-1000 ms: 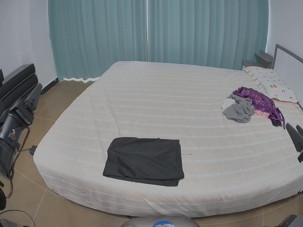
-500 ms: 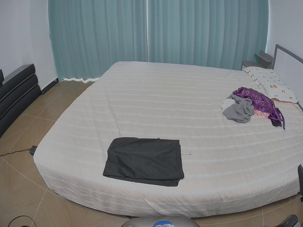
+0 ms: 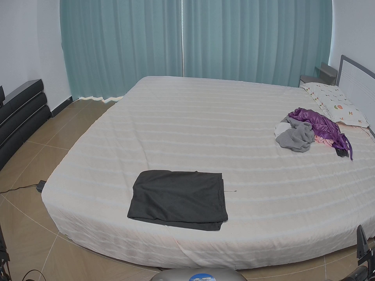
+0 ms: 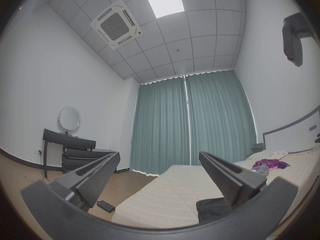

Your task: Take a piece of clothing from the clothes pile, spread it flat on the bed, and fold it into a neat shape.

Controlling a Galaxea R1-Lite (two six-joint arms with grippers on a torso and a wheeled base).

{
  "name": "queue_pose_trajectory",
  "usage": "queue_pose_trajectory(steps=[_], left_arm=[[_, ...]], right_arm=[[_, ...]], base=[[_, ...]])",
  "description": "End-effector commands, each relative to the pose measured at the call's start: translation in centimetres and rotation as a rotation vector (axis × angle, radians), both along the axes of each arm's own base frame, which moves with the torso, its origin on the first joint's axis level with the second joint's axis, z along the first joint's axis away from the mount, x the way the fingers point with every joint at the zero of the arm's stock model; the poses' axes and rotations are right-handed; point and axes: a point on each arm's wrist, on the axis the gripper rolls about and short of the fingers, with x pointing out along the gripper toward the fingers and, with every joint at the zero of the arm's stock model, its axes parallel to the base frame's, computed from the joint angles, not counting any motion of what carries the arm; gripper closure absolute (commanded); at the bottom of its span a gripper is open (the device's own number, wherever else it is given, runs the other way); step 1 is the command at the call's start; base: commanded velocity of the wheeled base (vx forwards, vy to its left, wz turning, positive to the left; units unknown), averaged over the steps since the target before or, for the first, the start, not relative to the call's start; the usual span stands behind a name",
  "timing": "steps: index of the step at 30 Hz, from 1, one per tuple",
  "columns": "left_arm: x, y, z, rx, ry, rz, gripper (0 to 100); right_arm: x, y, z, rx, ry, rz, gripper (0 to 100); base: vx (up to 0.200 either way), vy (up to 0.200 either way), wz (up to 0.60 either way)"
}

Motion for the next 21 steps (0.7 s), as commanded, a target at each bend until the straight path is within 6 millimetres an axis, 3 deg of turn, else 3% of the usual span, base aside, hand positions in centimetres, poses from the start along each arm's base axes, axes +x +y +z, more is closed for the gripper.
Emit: queue_pose_trajectory(steps=[1,10,12,17,21], left_arm=[[0.1,-0.1,-1.8,0.019,0.045,-0.022,0],[0.8,-0.4,-3.9,0.051,0.253,-0.134,0],[1.0,-0.5,-5.1,0.052,0.368,-0.175,0],[0.9,-0.8,-5.1,-0.011,0.364,-0.355,0],[0.9,-0.9,-5.1,-0.015,0.364,-0.372,0]], right_arm=[[-0.1,0.0,-0.8,0.025,0.002,-0.018,0],[0.0,0.2,-1.5,0.022,0.080,0.050,0],[0.0,0.2,-1.5,0.020,0.080,0.059,0],[0.0,0.2,-1.5,0.023,0.077,0.061,0],[0.0,0.2,-1.5,0.021,0.077,0.061,0]], base=[[0.000,0.000,0.00],[0.000,0.000,0.00],[0.000,0.000,0.00],[0.000,0.000,0.00],[0.000,0.000,0.00]])
